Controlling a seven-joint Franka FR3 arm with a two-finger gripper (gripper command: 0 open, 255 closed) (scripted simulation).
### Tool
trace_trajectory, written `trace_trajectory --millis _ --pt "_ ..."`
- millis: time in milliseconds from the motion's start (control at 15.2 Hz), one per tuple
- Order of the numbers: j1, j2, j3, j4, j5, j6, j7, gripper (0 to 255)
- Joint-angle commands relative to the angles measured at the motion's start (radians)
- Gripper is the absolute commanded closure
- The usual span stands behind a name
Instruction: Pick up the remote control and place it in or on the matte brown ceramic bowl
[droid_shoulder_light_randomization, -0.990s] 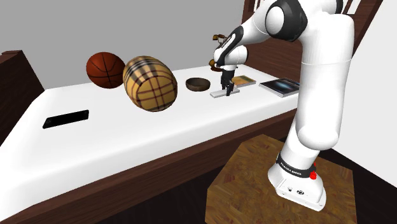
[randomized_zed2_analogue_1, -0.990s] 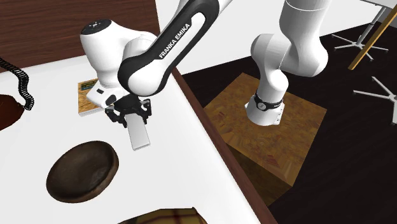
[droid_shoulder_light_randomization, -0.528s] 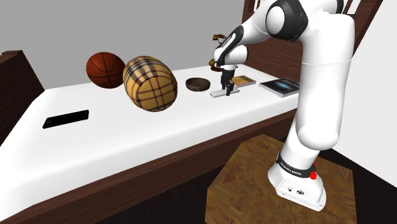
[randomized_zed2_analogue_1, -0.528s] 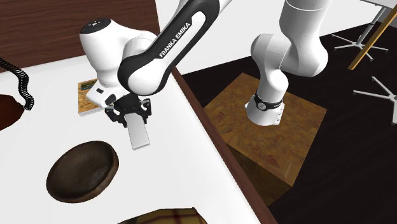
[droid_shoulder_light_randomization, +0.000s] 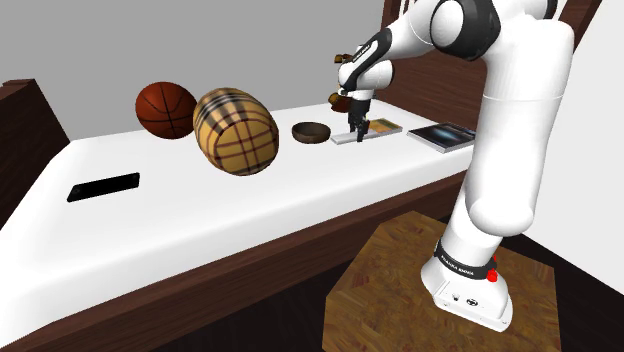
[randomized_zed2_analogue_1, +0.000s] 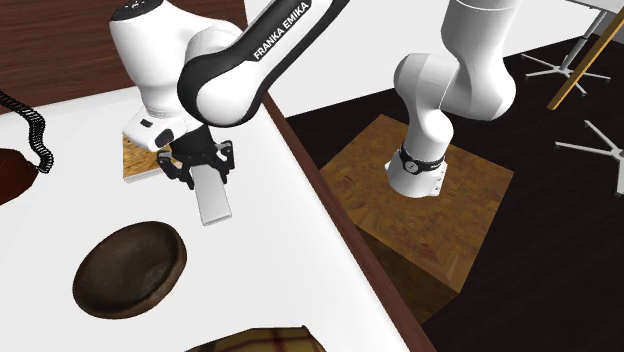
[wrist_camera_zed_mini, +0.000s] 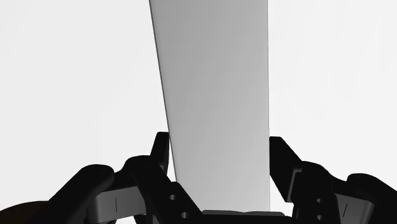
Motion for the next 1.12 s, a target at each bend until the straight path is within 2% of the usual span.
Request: trace_trajectory --millis 0,858,924,1056 --pt "0.004 -0.016 -0.004 0.013 -0.015 -0.025 0.010 255" --pt "0.020 -0.101 -0.014 0.111 -0.088 -0.185 0.061 255" --pt "0.020 -0.102 -0.014 0.112 -0.088 -0.187 0.061 255" --pt "0.021 -0.028 -0.001 0.187 -0.037 -0.206 0.058 255"
